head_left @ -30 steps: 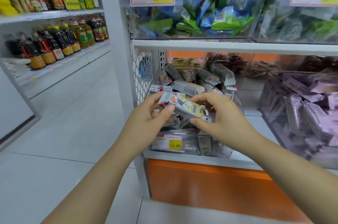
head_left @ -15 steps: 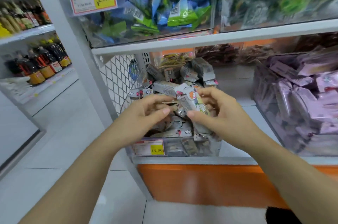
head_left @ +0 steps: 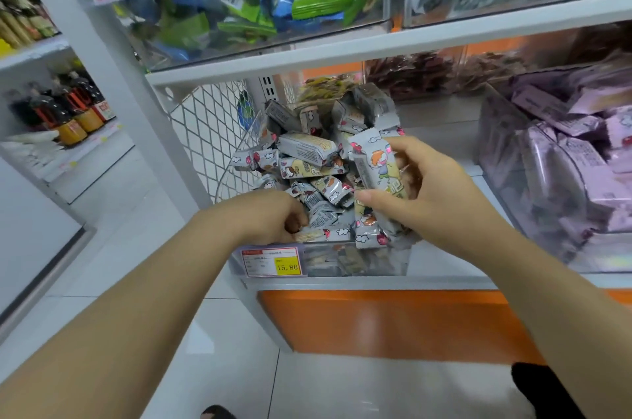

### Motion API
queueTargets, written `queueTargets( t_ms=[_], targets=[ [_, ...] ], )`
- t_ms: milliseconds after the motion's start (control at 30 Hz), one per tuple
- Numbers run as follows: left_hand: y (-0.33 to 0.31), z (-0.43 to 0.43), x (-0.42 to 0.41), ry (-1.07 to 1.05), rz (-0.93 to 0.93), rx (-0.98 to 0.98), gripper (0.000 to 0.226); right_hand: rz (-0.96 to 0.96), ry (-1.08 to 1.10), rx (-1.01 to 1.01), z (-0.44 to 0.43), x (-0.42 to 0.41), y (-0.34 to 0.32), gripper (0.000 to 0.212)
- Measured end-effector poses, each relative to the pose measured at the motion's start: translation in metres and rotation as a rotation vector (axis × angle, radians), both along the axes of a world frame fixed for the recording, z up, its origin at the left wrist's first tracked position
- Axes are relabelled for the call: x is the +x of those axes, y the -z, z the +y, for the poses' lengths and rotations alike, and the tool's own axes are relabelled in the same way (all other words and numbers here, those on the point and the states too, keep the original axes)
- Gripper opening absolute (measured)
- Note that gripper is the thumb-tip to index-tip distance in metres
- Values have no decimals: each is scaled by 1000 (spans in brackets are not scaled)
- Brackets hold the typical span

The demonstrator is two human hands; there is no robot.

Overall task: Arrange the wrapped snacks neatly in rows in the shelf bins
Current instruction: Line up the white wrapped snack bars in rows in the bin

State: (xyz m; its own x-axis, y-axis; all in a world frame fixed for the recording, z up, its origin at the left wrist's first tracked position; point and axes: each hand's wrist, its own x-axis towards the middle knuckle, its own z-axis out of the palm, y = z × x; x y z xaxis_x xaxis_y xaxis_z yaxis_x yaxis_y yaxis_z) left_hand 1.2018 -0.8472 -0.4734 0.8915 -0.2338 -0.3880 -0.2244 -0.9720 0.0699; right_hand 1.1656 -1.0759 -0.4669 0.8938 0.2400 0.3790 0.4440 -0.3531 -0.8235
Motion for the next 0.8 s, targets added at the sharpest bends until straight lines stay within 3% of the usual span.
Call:
queueTargets(
  t_ms=[367, 633, 800],
  targets=[
    [-4, -4, 1, -77, 77, -49, 30, -55, 11, -141, -8, -4, 10, 59],
    [-16, 0, -5, -80, 51, -243, 21, -64, 18, -161, -10, -2, 10, 60],
    [-25, 2, -16, -117, -70, -447, 20, -53, 18, -148, -8, 0, 10, 60]
  ],
)
